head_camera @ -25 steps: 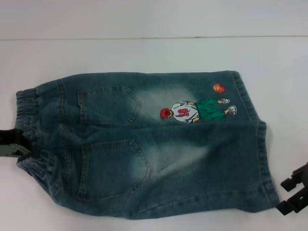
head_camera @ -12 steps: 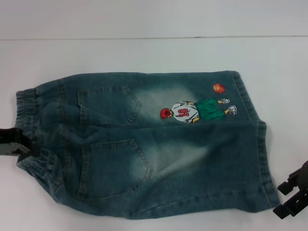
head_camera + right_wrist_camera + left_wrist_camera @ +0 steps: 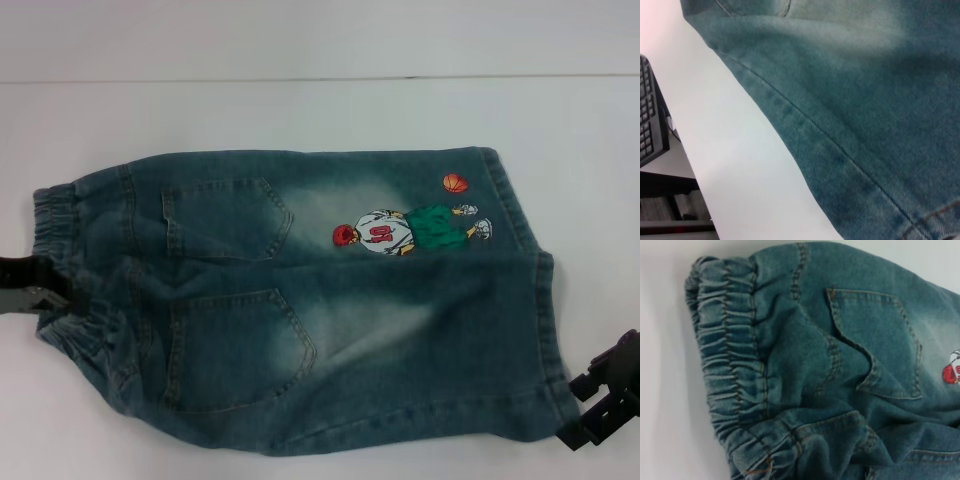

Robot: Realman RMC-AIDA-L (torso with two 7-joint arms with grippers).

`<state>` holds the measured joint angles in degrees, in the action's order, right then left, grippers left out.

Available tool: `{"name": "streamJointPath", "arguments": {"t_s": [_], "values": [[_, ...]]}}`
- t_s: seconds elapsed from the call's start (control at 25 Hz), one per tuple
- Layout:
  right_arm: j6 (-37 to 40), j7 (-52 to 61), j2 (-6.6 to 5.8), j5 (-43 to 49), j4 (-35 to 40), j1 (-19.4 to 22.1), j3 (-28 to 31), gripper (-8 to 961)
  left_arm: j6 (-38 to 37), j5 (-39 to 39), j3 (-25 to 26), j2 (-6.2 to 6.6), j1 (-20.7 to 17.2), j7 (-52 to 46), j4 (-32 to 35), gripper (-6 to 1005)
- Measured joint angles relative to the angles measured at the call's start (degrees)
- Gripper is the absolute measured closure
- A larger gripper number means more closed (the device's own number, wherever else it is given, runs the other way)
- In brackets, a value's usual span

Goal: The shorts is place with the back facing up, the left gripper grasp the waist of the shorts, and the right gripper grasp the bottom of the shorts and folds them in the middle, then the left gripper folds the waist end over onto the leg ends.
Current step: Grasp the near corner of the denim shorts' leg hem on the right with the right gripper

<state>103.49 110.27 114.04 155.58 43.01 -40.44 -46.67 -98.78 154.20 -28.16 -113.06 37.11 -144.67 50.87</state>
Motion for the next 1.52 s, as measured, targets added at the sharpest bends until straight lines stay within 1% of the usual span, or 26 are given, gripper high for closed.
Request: {"name": "streamJointPath", "arguments": {"t_s": [0.48,0.56,0.64,0.8,0.88,1.12,1.4,1.52], "values": [[-0.3,-0.6,0.27,-2.3,0.1,-0.4,0.4,51,0.0,-0.1,-0.1,-0.08,0.1,0.0,-0.1,934],[-0.9,-0.6,0.47,-2.4,0.1,-0.4,0.2,55,0.0,-0.1,-0.1,-0.11,0.1,0.0,-0.1,933],[-1.5,-0.6,0.73,-2.2,0.0,-0.4,0.0,120,0.0,-0.1,-0.1,-0.12,0.1,0.0,-0.1,932],[-1.7,-0.7,0.78,-2.1,0.1,-0.4,0.0,250,0.0,-0.1,-0.1,-0.14,0.2,0.0,-0.3,930],[-1.7,-0.6,0.78,-2.1,0.1,-0.3,0.0,456,0.0,-0.1,-0.1,-0.14,0.3,0.0,-0.4,929],[-1.7,-0.6,0.75,-2.0,0.1,-0.3,0.0,699,0.1,-0.2,-0.1,-0.15,0.4,0.0,-0.4,926],[-2.5,-0.6,0.71,-2.1,0.0,-0.3,0.1,845,0.1,-0.2,-0.1,-0.15,0.5,0.0,-0.4,923],[-2.3,-1.2,0.35,-2.9,-0.3,0.0,1.1,908,-0.1,-1.3,0.1,-0.1,0.5,0.0,-0.5,921]]}}
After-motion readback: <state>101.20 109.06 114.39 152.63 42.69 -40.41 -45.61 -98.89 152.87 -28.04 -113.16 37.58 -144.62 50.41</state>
